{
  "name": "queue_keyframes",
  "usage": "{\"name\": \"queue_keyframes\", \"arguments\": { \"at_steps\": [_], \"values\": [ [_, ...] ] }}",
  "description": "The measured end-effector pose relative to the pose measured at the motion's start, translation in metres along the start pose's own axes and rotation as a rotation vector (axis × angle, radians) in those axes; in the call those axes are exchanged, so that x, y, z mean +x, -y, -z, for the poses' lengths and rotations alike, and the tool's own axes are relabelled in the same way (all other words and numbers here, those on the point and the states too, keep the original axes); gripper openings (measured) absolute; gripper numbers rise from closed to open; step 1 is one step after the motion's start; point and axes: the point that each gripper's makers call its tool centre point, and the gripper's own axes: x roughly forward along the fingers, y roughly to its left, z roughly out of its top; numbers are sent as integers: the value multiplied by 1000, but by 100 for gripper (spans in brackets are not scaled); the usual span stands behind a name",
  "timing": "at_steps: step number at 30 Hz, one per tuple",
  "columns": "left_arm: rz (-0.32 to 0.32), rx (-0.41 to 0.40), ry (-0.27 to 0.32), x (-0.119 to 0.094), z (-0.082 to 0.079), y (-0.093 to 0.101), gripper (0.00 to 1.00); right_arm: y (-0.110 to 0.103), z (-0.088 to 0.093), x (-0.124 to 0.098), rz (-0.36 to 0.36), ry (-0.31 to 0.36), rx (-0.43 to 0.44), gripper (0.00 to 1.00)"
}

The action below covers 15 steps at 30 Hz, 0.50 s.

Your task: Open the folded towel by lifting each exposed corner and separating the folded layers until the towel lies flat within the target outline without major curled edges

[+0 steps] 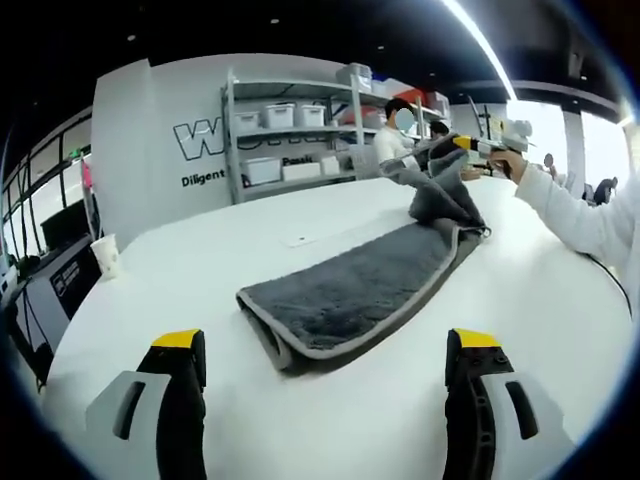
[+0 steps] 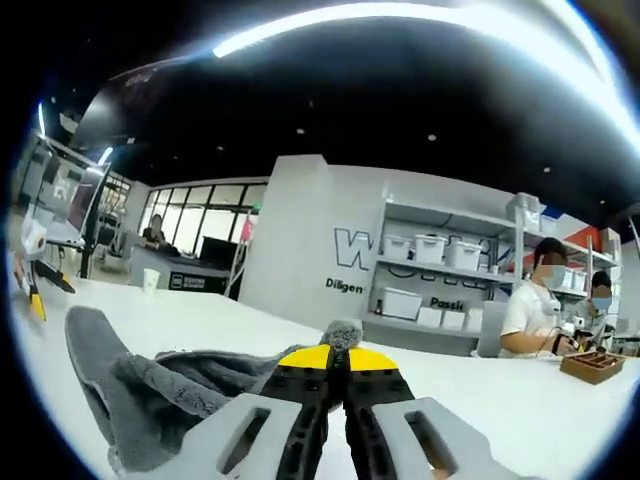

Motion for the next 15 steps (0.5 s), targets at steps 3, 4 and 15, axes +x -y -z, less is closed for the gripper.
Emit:
{"name": "queue_keyframes", "arguments": {
  "at_steps": [3, 4, 15],
  "values": [
    [2, 1, -2, 0, 0, 0, 98, 10, 1, -3, 21, -1, 5, 0],
    [1, 1, -3, 1, 0, 0, 98, 14, 1, -4, 28, -1, 8, 0],
    [2, 2, -9, 2, 2, 1, 97, 53, 3, -19, 114, 2, 44, 0]
  ]
}}
